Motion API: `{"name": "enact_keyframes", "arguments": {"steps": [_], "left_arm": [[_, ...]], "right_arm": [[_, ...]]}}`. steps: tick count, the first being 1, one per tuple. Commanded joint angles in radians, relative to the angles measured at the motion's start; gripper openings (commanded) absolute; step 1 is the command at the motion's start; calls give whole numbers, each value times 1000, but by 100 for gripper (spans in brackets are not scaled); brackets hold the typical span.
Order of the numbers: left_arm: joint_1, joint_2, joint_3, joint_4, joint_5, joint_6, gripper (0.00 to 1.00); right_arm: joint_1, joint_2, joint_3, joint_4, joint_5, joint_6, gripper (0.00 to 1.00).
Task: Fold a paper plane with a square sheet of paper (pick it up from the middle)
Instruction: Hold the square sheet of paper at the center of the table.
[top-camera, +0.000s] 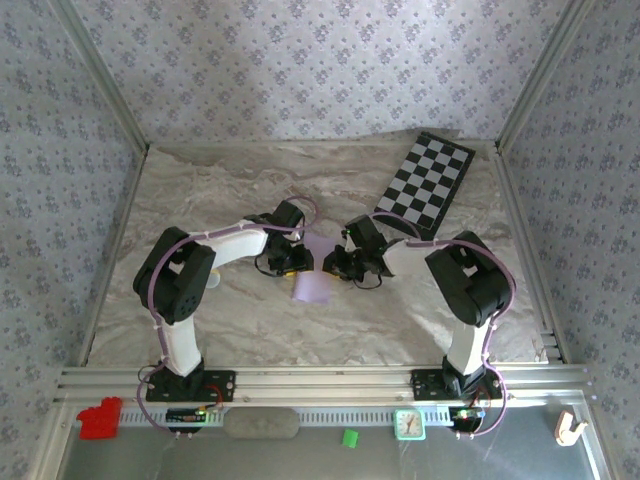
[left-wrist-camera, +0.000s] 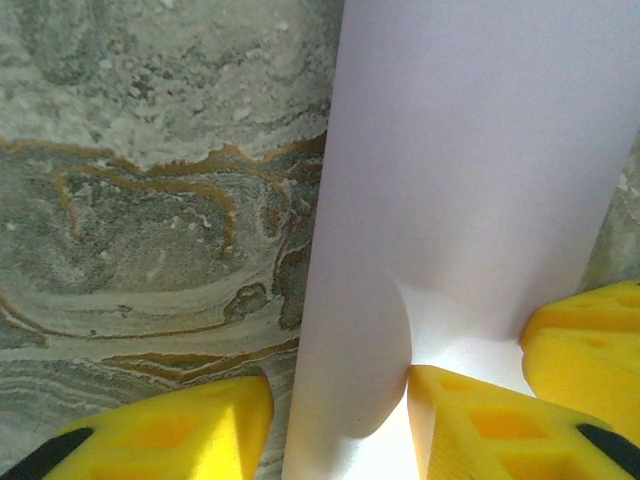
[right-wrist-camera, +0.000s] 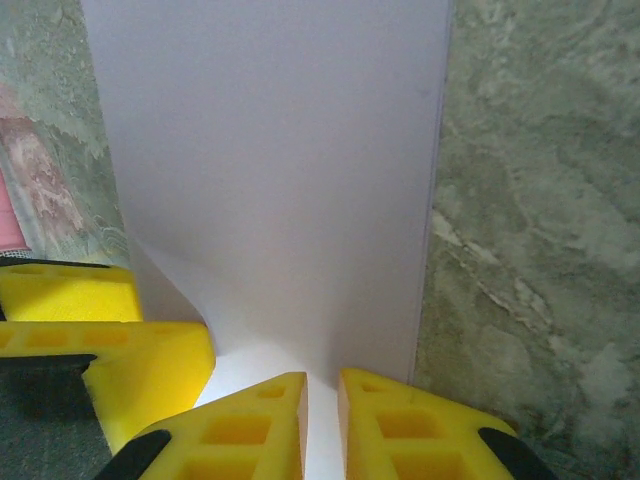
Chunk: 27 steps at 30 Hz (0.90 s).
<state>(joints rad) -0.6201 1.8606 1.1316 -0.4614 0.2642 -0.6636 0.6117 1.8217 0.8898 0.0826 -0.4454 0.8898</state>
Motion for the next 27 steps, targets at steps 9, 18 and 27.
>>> {"name": "enact_keyframes", "arguments": {"steps": [9, 18, 27], "left_arm": [[-19, -94, 48, -139, -141, -67, 44], [-3, -195, 9, -11, -11, -71, 39], [2, -103, -26, 96, 162, -133, 21]], "right_arm": [[20, 138, 102, -337, 104, -249, 15], [16, 216, 217, -480, 109, -398, 13], [12, 222, 225, -484, 102, -388, 12]]}}
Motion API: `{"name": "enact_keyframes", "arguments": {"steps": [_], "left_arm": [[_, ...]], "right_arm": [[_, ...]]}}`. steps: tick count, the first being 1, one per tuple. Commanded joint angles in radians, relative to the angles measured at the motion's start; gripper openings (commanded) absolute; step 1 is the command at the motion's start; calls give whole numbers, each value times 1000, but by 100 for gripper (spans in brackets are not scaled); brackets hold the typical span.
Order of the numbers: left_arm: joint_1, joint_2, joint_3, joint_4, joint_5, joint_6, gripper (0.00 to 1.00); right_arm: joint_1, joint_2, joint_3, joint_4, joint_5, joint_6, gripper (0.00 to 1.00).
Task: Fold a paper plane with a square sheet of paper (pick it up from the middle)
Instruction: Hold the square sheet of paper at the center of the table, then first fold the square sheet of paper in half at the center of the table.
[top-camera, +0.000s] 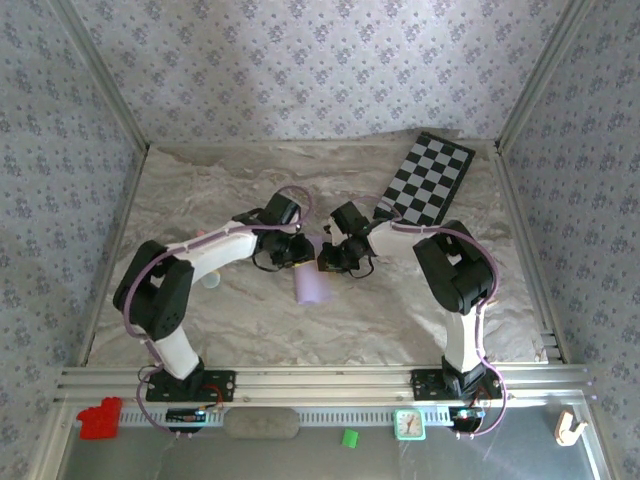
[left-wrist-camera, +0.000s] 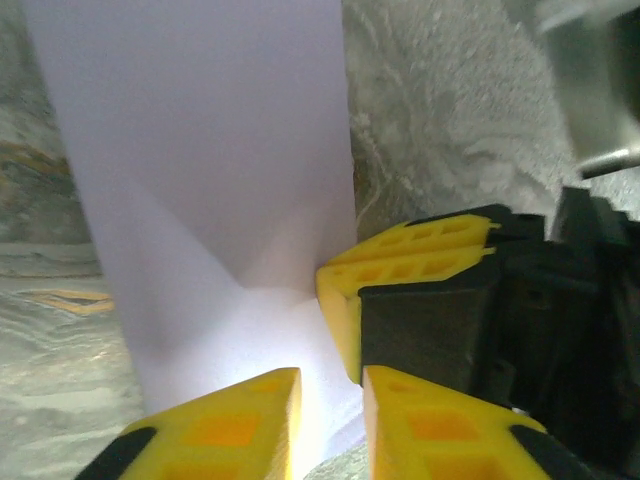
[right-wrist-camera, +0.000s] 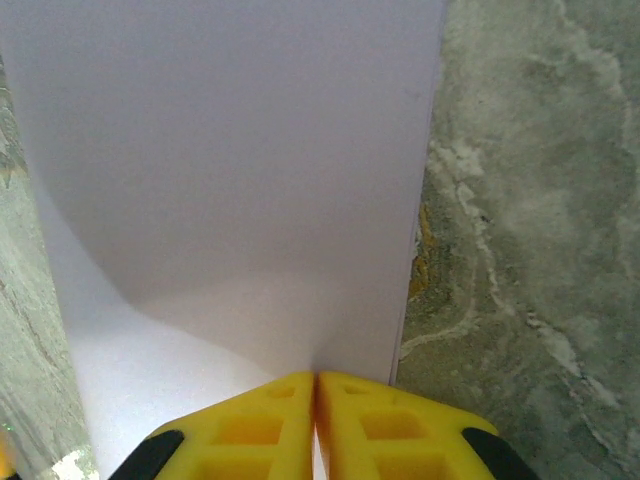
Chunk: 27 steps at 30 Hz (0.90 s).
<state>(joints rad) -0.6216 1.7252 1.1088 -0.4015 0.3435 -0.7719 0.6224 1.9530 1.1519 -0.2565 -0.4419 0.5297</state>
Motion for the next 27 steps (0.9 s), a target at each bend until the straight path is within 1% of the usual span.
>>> {"name": "enact_keyframes", "arguments": {"steps": [1, 5, 9, 17, 27], "left_arm": [[5, 43, -2, 34, 90, -28, 20], [4, 91, 7, 14, 96, -32, 16], [4, 118, 11, 1, 90, -29, 15], [6, 146, 14, -57, 20, 1, 14], [30, 141, -42, -77, -22, 26, 13]], "right_arm": [[1, 92, -36, -145, 98, -27, 12], [0, 95, -34, -150, 103, -17, 12], [0, 97, -28, -161, 113, -11, 12], [2, 109, -22, -182, 132, -8, 13], [9, 131, 3, -263, 215, -14, 13]]}}
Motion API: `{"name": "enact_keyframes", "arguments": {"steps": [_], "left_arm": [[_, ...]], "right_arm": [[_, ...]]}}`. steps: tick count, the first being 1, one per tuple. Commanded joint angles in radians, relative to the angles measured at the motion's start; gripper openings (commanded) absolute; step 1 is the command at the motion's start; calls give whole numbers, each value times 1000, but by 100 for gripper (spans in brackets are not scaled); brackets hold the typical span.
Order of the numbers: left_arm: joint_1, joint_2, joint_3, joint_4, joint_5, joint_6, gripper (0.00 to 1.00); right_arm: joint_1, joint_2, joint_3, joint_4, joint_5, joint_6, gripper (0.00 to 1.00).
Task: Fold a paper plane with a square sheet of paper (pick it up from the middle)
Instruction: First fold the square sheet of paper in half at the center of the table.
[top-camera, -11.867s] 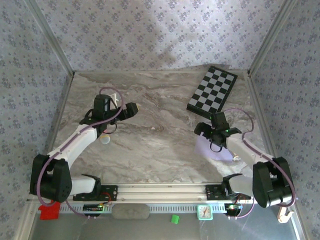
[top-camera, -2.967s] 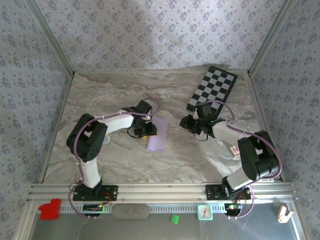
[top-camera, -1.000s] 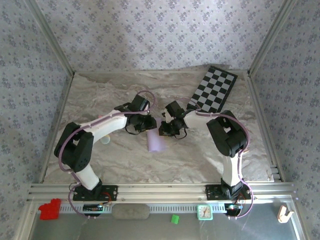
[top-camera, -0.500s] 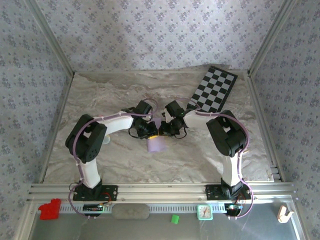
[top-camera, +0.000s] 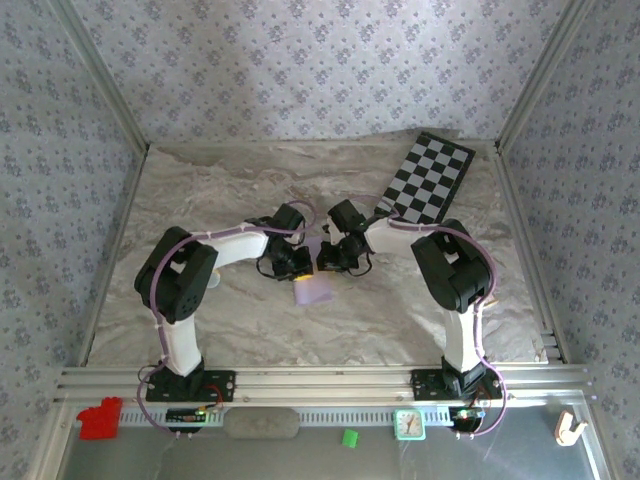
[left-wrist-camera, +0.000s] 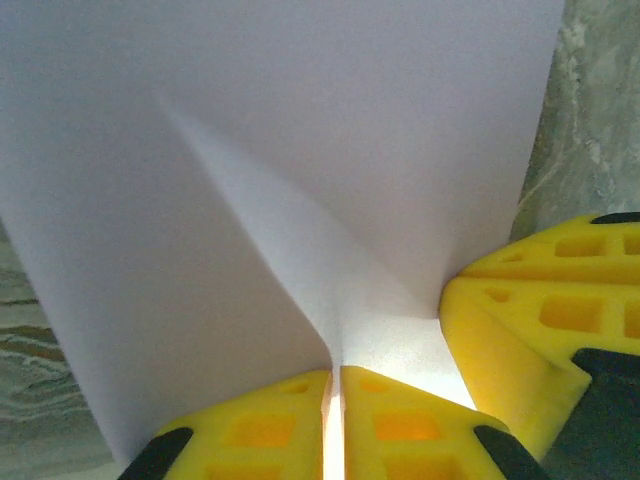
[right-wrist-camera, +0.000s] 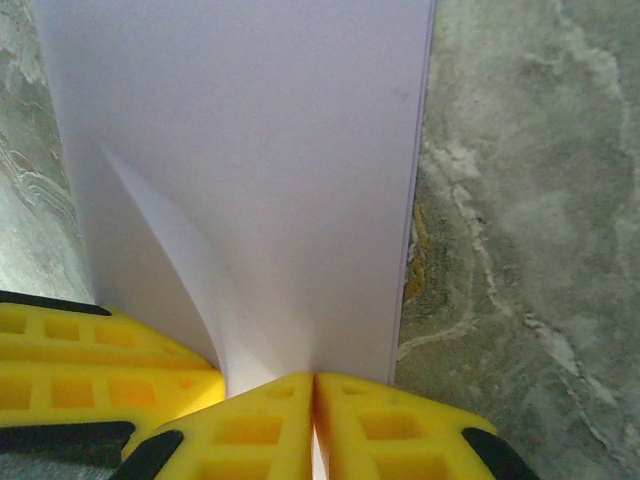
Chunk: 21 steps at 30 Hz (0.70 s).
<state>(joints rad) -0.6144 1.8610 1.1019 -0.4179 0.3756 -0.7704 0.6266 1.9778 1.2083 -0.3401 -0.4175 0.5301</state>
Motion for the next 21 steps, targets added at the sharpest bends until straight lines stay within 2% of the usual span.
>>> {"name": "enact_keyframes", "arguments": {"steps": [1, 12, 14, 18, 21], "left_arm": [[27, -1, -44, -63, -55, 26, 13], [102, -171, -188, -91, -89, 36, 13], [107, -221, -204, -44, -46, 58, 12], [101, -339, -244, 161, 80, 42, 13], [96, -330, -229, 216, 113, 25, 13]], "right_arm": [[5, 110, -51, -187, 198, -18, 13], [6, 121, -38, -222, 232, -37, 13], [7, 122, -35, -224, 232, -38, 13], [8, 122, -30, -223, 225, -36, 13], [10, 126, -27, -223, 223, -35, 13]]}}
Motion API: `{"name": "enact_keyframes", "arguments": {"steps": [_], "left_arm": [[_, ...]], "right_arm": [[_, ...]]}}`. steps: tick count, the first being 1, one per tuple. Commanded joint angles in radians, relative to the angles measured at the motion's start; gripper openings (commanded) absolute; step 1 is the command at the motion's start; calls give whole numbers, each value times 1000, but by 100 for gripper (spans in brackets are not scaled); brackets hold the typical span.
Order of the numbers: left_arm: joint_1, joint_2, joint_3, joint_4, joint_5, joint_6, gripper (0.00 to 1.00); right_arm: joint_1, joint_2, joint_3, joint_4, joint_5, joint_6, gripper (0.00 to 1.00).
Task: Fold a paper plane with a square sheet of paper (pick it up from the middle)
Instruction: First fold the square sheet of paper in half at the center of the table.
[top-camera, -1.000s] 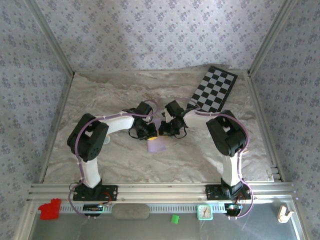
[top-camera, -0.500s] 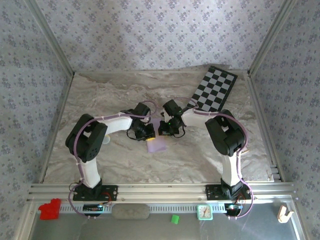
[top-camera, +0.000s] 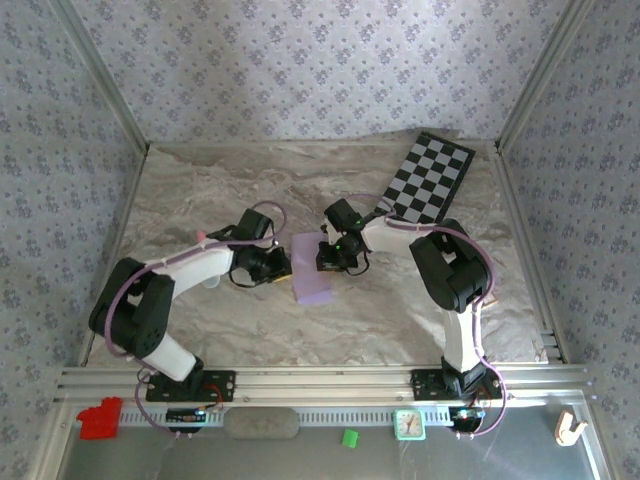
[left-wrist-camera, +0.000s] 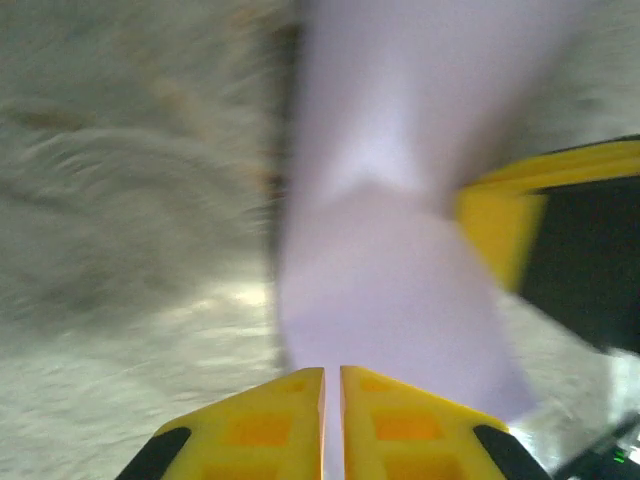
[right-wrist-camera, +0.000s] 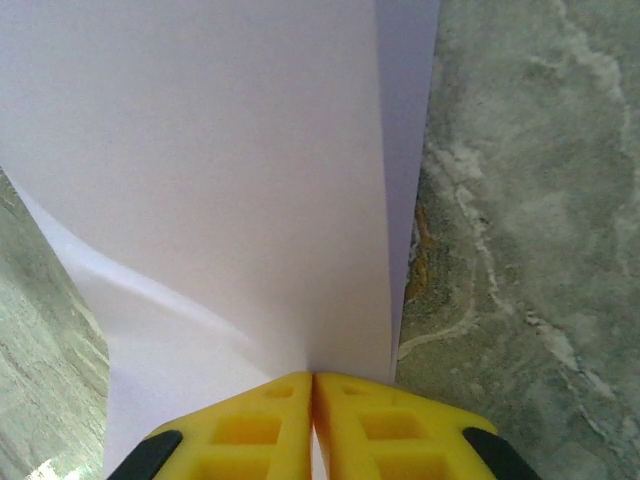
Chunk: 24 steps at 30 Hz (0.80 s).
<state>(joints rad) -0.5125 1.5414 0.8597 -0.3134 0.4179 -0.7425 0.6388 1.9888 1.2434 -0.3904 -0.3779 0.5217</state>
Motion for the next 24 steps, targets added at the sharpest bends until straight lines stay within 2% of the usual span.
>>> {"name": "enact_keyframes", "arguments": {"steps": [1, 8, 14, 20, 24], "left_arm": [[-6, 10, 24, 121, 77, -4, 14], [-12, 172, 114, 133, 113, -14, 13], [-4, 252, 114, 141, 138, 4, 13], [36, 273, 74, 116, 84, 34, 13], [94, 261, 14, 106, 37, 50, 13]], "right_arm": [[-1, 117, -60, -173, 183, -27, 13], [1, 126, -29, -188, 168, -44, 13], [0, 131, -15, -205, 163, -63, 13], [0, 140, -16, -206, 173, -70, 13], [1, 145, -15, -235, 185, -72, 13]]}}
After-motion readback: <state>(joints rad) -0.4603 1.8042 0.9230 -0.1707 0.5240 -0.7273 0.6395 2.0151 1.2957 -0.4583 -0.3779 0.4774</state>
